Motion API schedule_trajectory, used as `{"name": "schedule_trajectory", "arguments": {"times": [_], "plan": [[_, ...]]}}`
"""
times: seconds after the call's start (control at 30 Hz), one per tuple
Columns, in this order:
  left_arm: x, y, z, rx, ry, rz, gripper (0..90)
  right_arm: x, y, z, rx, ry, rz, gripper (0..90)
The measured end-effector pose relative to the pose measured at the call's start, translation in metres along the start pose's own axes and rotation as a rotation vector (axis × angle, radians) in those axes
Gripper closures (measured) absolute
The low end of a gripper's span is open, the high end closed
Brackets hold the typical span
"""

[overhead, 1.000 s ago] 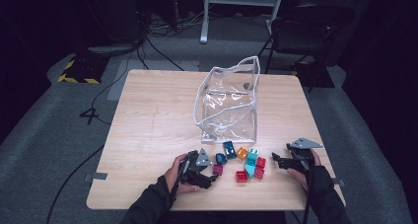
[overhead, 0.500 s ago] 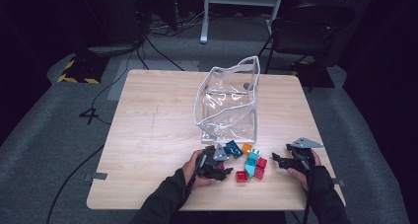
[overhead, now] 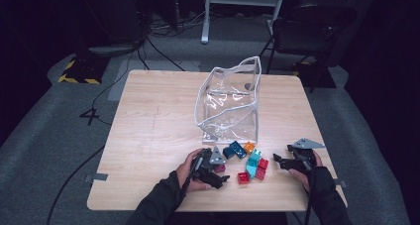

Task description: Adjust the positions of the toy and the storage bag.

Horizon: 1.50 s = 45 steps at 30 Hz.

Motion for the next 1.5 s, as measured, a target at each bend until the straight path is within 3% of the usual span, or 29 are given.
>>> {"name": "schedule_trajectory", "arguments": {"times": [0.03,0.07,0.13,0.2,0.43,0.6,0.9,1.23,1.3,1.5], "plan": [[-0.012,0.006,0.002,0.002,-0.004,-0.008,15.9,0.0,0.0,0.0,-0.001,-0.002,0.0,24.8],[-0.012,0.006,0.002,0.002,-0.004,-0.008,16.0,0.0,0.0,0.0,-0.001,-0.002,0.0,24.8],[-0.026,0.019,0.004,0.031,-0.035,0.026,16.0,-0.001,0.0,0.001,0.0,-0.005,0.001,24.8],[-0.037,0.029,0.006,0.028,-0.053,0.047,16.1,-0.002,0.001,0.002,-0.003,-0.014,0.001,24.7],[-0.075,0.057,0.017,-0.065,-0.133,0.037,16.0,-0.006,0.002,0.01,-0.028,-0.063,0.006,24.9],[-0.096,0.073,0.021,-0.12,-0.154,0.015,15.6,-0.01,0.004,0.019,-0.042,-0.111,0.007,25.9],[-0.124,0.093,0.026,-0.145,-0.204,-0.011,14.9,-0.015,0.003,0.047,-0.092,-0.207,0.003,27.9],[-0.128,0.096,0.028,-0.159,-0.221,-0.004,13.0,-0.012,0.0,0.068,-0.161,-0.249,-0.005,28.8],[-0.127,0.095,0.029,-0.158,-0.221,-0.003,12.1,-0.009,-0.001,0.072,-0.178,-0.24,0.002,30.0],[-0.126,0.095,0.028,-0.162,-0.222,-0.004,11.4,-0.001,-0.003,0.072,-0.163,-0.227,-0.009,35.8]]}}
Point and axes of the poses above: each handheld gripper's, and its own axes: x roughly forward along the jaws, y roughly out of its underside, z roughly to its left, the point moved 3 cm from there along x, roughly forward along the jaws, and after that the axes turned 15 degrees about -z, right-handed, at the moved point
